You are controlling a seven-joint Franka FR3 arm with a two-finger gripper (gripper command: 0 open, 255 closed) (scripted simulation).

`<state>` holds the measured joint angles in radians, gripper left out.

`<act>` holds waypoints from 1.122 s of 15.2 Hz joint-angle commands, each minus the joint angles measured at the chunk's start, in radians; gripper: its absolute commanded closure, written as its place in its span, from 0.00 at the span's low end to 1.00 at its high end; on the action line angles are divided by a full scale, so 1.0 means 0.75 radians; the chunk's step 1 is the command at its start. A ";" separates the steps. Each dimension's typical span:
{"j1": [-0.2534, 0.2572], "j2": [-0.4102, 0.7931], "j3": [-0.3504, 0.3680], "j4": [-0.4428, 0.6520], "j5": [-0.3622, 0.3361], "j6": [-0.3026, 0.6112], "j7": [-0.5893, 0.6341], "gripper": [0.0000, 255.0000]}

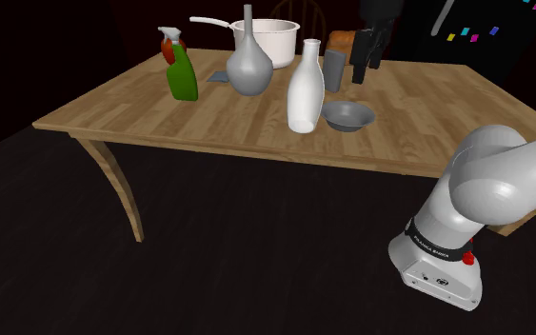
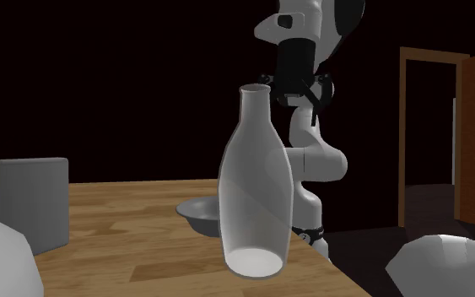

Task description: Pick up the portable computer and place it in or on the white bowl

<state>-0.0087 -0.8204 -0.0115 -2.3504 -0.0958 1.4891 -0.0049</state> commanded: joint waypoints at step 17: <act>-0.078 0.548 -0.436 0.358 -0.132 0.258 -0.458 0.00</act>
<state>-0.0633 -0.4413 -0.3138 -2.1045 -0.1942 1.6690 -0.3185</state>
